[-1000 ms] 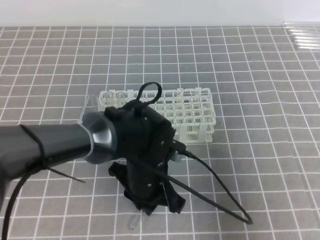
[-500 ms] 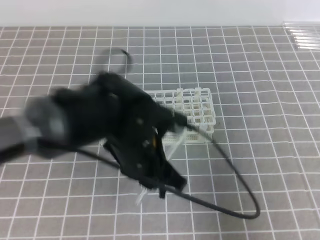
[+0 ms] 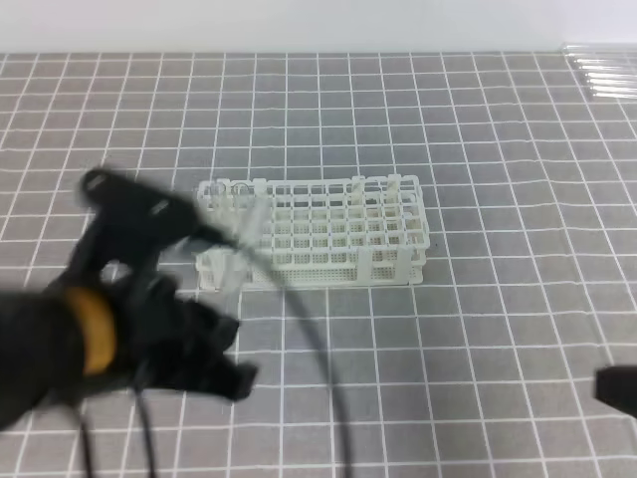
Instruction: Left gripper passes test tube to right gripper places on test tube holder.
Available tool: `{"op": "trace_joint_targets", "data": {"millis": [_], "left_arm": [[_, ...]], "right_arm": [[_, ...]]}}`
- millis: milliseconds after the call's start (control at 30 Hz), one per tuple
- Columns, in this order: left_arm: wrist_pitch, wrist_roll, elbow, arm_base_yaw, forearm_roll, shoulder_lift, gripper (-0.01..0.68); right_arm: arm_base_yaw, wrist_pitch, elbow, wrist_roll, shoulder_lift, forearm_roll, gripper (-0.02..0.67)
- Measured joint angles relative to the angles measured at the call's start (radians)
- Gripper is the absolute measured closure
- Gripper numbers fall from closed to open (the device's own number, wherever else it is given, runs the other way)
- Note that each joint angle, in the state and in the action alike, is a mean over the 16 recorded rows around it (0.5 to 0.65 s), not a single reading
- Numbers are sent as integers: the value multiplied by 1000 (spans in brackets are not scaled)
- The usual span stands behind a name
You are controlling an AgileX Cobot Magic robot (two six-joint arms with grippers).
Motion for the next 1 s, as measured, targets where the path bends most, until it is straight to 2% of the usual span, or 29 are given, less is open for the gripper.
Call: {"op": "trace_joint_targets", "data": {"millis": [167, 333, 500, 700, 833, 1000], "left_arm": [[-194, -119, 187, 0, 53, -117, 608], [-398, -197, 325, 0, 86, -176, 608], [-577, -225, 400, 0, 110, -190, 602], [-716, -218, 426, 2, 136, -171, 596], [-778, -207, 427, 15, 151, -152, 590], [-827, -194, 427, 50, 153, -127, 596]], "right_arm": [[54, 21, -67, -78, 86, 102, 662], [178, -5, -165, -92, 177, 121, 662], [357, -81, -260, -38, 245, 36, 662], [561, -243, -311, 31, 270, -102, 662], [664, -399, -282, 56, 241, -198, 662], [763, -640, -179, 14, 173, -264, 662]]}}
